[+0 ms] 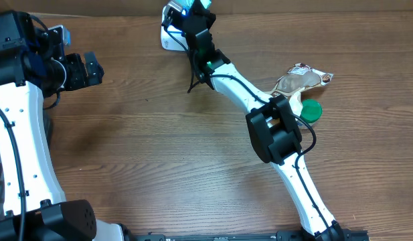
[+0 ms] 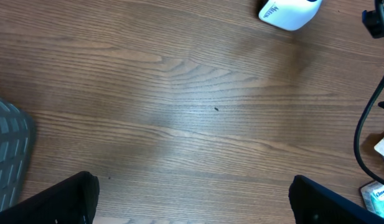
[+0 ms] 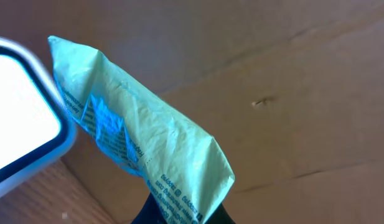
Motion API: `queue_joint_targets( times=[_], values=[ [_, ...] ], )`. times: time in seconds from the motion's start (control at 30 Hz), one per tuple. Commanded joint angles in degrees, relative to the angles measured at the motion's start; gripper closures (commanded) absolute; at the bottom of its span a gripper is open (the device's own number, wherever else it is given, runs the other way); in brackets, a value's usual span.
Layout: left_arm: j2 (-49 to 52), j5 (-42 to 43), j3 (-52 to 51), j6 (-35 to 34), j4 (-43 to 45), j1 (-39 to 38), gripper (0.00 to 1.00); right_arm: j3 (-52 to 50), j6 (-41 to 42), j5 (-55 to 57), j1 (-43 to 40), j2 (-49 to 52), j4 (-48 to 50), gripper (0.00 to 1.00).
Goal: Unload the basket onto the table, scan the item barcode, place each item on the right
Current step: 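Hold the wipes pack against the scanner face with the right gripper, then carry the wipes pack right and lower it beside the Kleenex pack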
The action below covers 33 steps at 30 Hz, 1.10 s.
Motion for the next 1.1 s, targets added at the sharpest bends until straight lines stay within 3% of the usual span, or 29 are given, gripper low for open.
queue_joint_targets(
  times=[0.0, 0.17, 0.47, 0.6, 0.83, 1.07],
  values=[
    [0.2, -0.1, 1.2, -0.9, 0.1, 0.2, 0.01, 0.9, -4.4, 3.3, 0.9, -1.3, 3.5, 0.95],
    [0.2, -0.1, 1.2, -0.9, 0.1, 0.2, 0.0, 0.9, -5.3, 4.6, 2.3, -3.2, 6.1, 0.95],
    [0.2, -0.1, 1.2, -0.9, 0.1, 0.2, 0.0, 0.9, 18.4, 4.2, 5.1, -14.8, -8.5, 0.96],
    [0.2, -0.1, 1.2, -0.9, 0.1, 0.2, 0.0, 0.9, 34.0, 1.6, 5.9, -21.9, -24.6, 0.96],
    [0.2, -0.1, 1.2, -0.9, 0.1, 0.2, 0.0, 0.9, 60.7, -16.5, 5.5, -34.5, -59.3, 0.96],
    [0.2, -0.1, 1.2, -0.9, 0.1, 0.2, 0.0, 0.9, 83.9, -17.0, 2.3, -40.0, -95.6, 0.96]
  ],
)
